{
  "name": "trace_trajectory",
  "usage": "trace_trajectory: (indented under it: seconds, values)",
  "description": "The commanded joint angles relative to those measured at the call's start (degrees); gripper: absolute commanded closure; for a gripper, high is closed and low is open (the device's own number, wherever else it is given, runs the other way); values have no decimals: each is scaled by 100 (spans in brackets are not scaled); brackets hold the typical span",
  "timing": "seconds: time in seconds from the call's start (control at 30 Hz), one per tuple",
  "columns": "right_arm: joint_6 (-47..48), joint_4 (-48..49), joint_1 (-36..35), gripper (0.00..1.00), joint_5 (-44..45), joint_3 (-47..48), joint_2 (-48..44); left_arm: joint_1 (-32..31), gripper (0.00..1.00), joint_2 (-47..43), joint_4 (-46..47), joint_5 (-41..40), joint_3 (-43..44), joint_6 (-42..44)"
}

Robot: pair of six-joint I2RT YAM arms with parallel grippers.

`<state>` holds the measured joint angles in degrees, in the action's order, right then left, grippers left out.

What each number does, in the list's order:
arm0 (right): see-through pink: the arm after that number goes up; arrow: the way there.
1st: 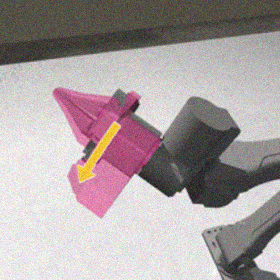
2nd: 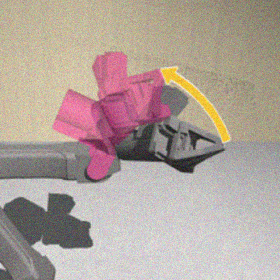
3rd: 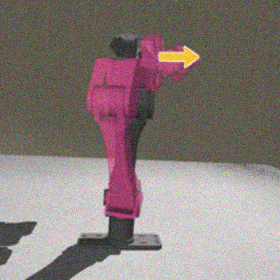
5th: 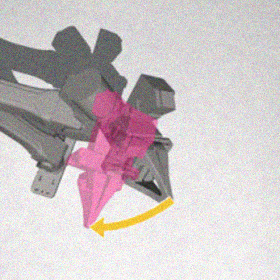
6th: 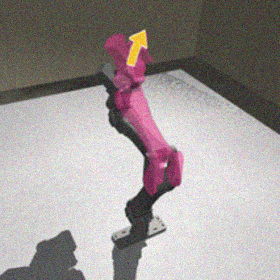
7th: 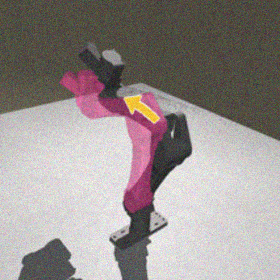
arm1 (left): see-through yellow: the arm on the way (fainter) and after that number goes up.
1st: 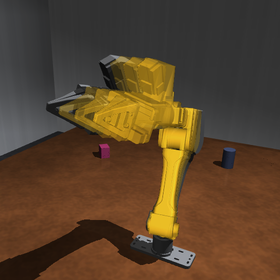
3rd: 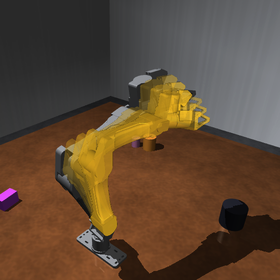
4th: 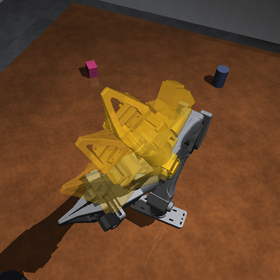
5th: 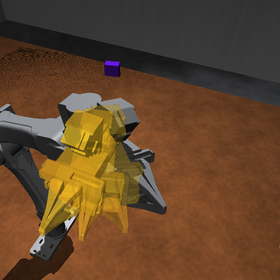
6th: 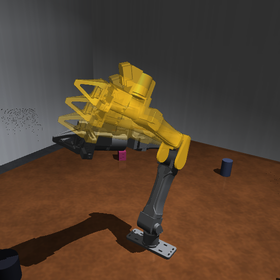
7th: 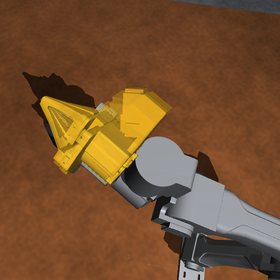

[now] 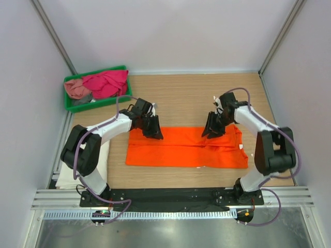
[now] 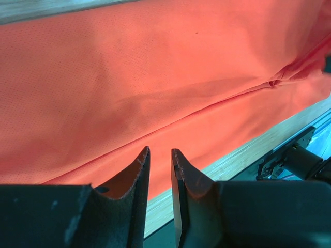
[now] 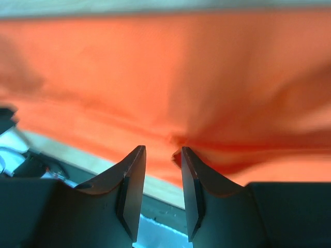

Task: Fold and stack the t-shirts
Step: Fold the tshirt

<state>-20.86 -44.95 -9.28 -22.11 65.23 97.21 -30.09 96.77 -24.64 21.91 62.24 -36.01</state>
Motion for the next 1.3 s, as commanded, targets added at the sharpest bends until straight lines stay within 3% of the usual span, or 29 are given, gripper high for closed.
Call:
trace_trajectory:
  seconds: [0.0, 0.13, 0.33, 0.4, 0.53, 0.83, 1.07, 1.27]
  values:
    - [-382, -191, -48, 61, -766, -773, -1150, 20, 76, -238, 74, 6, 131, 33]
    - [-884, 12, 75, 60, -1340, -1241, -1775, 20, 76, -264, -23, -3, 253, 68]
    - [-226, -374, 611, 58, -313, 251, -819, -32, 75, 43, 144, 357, 595, 94]
    - [-94, -392, 734, 56, -14, 534, -721, -199, 67, 140, 380, 576, 675, 42]
    - [-128, -199, 1348, 53, 803, 622, -642, -523, 60, 508, 1812, 999, 754, -757]
    - [-375, 311, 1385, 57, 1771, 78, -510, -964, 60, 1660, 4019, 675, 1212, -2006]
    - [-41, 399, 1376, 57, 2376, 130, -282, -1262, 61, 2565, 4257, 507, 1975, -2261]
    - [12, 451, 1385, 58, 2281, 86, -141, -1500, 62, 2961, 4134, 648, 2345, -2402]
